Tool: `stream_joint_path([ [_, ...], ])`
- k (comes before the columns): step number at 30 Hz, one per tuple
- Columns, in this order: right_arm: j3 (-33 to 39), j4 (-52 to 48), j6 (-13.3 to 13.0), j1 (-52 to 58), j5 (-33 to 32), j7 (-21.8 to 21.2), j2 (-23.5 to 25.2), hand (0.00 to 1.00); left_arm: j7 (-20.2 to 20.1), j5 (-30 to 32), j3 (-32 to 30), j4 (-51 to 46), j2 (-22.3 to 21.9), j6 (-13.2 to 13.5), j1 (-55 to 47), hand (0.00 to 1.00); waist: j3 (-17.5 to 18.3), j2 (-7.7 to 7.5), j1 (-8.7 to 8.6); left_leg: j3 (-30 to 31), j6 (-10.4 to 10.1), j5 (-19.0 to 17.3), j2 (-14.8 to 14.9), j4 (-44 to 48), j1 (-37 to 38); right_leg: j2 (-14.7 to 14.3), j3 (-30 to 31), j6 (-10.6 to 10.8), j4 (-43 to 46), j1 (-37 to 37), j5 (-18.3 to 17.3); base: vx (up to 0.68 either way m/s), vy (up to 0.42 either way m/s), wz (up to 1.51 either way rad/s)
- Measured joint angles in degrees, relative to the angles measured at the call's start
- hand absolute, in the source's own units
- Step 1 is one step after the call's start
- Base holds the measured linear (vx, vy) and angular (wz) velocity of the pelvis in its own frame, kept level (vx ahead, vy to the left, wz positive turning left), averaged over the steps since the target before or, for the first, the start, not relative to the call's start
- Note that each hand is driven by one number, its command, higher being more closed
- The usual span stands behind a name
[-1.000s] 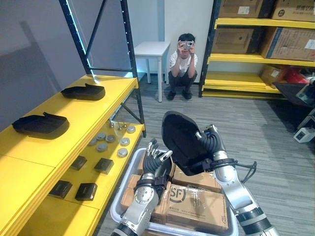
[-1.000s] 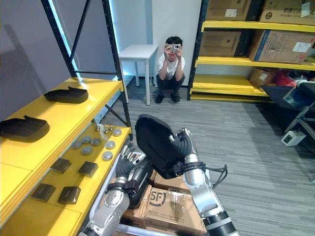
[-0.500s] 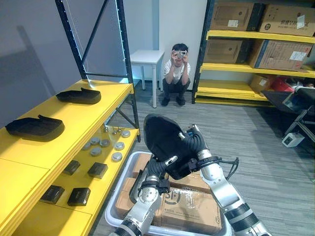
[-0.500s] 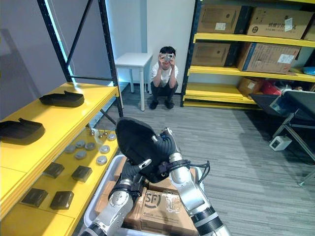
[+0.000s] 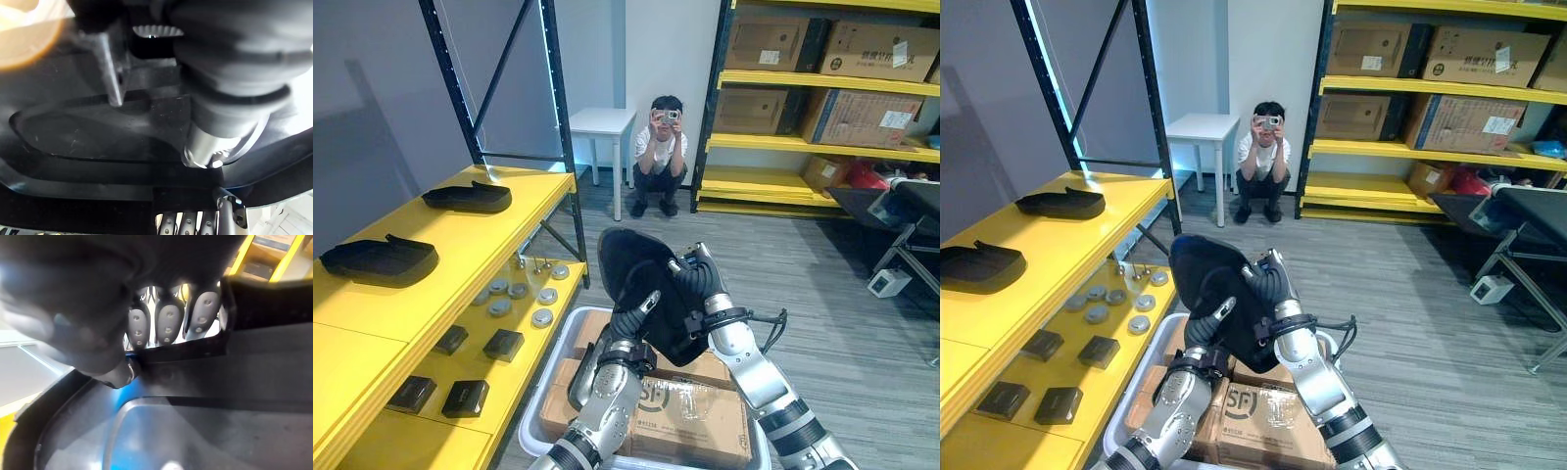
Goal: Walk over and take plastic housings, then place them on the shelf
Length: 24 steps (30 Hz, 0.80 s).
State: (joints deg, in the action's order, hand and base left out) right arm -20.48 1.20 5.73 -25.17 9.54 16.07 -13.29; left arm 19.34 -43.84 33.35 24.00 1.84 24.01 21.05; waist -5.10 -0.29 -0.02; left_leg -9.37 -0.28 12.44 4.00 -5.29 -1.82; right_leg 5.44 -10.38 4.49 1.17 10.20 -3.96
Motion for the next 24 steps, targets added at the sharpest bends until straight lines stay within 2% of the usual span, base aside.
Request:
stream_joint_path([
  [5, -0.02, -0.64, -0.04, 0.58, -0.07, 0.25, -0.48, 1.0, -0.69, -0.04, -0.12, -0.45, 0.01, -1.16, -0.01, 1.0, 0.02, -0.04, 0.15, 0.06, -0.02, 0.0, -0.02, 0.0, -0.13, 0.0, -0.09, 0.0, -0.01, -0.1, -0.02, 0.0, 0.0, 0.0],
  [8, -0.01, -0.79, -0.03, 1.5, -0.84, 0.27, -0.93, 1.0, -1.26, 0.06, -0.38, -0.46, 0.16, -3.1, -0.11, 1.0, 0.02, -0.04, 0.36, 0.24, -0.02, 0.0, -0.09, 0.01, -0.22, 0.01, -0.25, 0.04, -0.01, -0.11, -0.07, 0.0, 0.0, 0.02],
  [10, -0.02, -0.9, -0.07, 3.04, -2.37, 0.27, -1.81, 1.0, -1.51, 0.78, -0.36, -0.89, 0.63, -5.32, -0.78, 1.0, 0.02, -0.05, 0.63, 0.57, -0.02, 0.01, -0.2, 0.0, -0.4, 0.06, -0.62, 0.1, -0.01, -0.12, -0.15, 0.0, 0.0, 0.07],
  [11, -0.04, -0.89, -0.08, 3.5, -2.55, 0.25, -1.89, 0.0, -1.61, 0.83, -0.39, -1.01, 0.82, -5.79, -1.04, 1.0, 0.02, -0.05, 0.7, 0.63, -0.02, 0.01, -0.23, 0.0, -0.43, 0.07, -0.67, 0.11, -0.01, -0.12, -0.17, 0.0, 0.0, 0.07],
  [12, -0.14, -0.91, -0.14, 4.54, -2.71, 0.25, -1.89, 0.0, -1.7, 1.42, -0.51, -1.62, 1.22, -6.88, -1.93, 1.0, 0.01, -0.05, 0.76, 0.85, -0.02, 0.01, -0.29, 0.0, -0.51, 0.09, -0.9, 0.12, -0.01, -0.11, -0.23, 0.0, 0.0, 0.07],
  [16, -1.45, -0.43, -0.2, 7.59, -4.98, 0.05, -1.77, 0.0, -2.64, 5.05, -1.7, -2.83, 2.85, -8.37, -5.33, 1.0, 0.0, -0.07, 0.86, 1.26, -0.02, 0.02, -0.35, 0.0, -0.68, 0.07, -1.18, 0.09, -0.02, -0.13, -0.35, 0.0, -0.002, 0.05],
  [19, -2.23, 0.05, -0.22, 9.41, -7.68, -0.5, -1.51, 0.0, -2.9, 9.95, -3.85, -3.21, 3.56, -9.14, -7.54, 1.0, -0.02, -0.11, 0.93, 1.27, -0.02, 0.02, -0.36, 0.0, -0.68, 0.07, -1.18, 0.09, 0.0, -0.13, -0.35, 0.0, 0.0, 0.0],
  [22, -2.62, 0.4, -0.51, 11.24, -13.67, -1.37, -1.08, 0.0, -2.87, 18.53, -7.74, -3.43, 4.84, -9.53, -8.96, 1.0, -0.05, -0.22, 0.83, 1.29, -0.02, 0.04, -0.29, 0.0, -0.67, 0.0, -1.17, 0.09, 0.02, -0.14, -0.35, 0.0, 0.0, 0.0],
  [24, -2.42, 0.35, -1.22, 12.48, -16.28, -2.41, -0.09, 0.0, -3.33, 22.07, -9.88, -4.5, 5.69, -9.53, -10.18, 1.0, -0.06, -0.43, 0.77, 1.29, -0.02, 0.04, -0.24, 0.0, -0.68, -0.03, -1.14, 0.08, 0.01, -0.15, -0.36, 0.0, 0.0, 0.0],
])
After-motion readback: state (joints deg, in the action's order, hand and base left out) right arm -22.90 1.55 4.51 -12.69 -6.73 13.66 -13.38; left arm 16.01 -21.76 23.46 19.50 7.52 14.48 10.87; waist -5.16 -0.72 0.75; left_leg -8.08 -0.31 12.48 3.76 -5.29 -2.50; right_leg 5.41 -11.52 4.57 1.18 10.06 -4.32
